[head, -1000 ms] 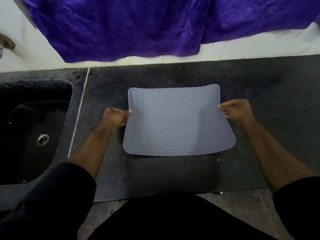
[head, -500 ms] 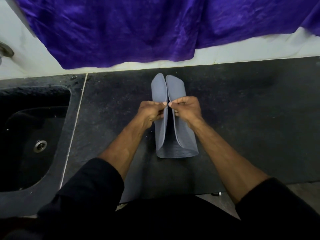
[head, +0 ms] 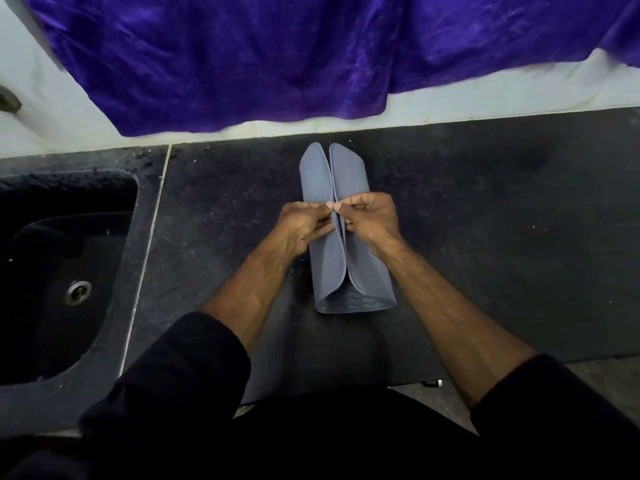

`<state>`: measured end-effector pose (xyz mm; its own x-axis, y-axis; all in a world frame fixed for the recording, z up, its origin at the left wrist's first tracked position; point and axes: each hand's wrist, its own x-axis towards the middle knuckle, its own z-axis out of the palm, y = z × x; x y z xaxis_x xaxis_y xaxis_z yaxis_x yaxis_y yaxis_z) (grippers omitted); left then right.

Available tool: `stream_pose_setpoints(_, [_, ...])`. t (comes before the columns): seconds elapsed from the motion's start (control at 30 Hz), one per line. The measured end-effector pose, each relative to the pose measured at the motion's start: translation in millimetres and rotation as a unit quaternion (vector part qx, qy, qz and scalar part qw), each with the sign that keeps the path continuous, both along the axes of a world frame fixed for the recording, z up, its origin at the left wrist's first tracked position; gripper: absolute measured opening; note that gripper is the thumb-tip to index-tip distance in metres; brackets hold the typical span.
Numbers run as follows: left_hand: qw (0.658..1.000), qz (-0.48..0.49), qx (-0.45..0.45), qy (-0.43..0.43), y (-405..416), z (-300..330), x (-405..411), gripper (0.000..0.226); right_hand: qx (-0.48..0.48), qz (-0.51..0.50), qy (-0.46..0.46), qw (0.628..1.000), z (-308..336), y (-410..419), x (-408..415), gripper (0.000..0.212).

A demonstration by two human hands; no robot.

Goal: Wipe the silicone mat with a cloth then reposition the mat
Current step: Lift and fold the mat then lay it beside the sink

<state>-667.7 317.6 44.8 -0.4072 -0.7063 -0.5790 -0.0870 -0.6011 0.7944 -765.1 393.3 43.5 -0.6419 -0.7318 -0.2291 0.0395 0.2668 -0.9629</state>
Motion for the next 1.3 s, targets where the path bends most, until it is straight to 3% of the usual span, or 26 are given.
stream_pose_setpoints(0.33, [1.000, -0.003, 0.013, 0.003, -2, 0, -2, 0.006, -0.012, -0.001, 0.000, 1.000, 0, 2, -2, 0.015])
stream_pose_setpoints(0.53, [1.000, -0.018, 0.001, -0.011, -5, -4, -4, 0.006, -0.013, 0.009, -0.014, 1.000, 5, 5, -6, 0.004])
stream_pose_setpoints(0.73, [0.999, -0.030, -0.016, -0.026, -5, -4, -5, 0.007, -0.014, 0.011, -0.021, 1.000, 7, 6, -9, 0.006])
stream_pose_setpoints(1.3, [0.999, -0.031, -0.029, -0.016, 2, -4, -2, 0.007, 0.026, 0.028, 0.002, 0.999, 3, 4, -10, 0.011])
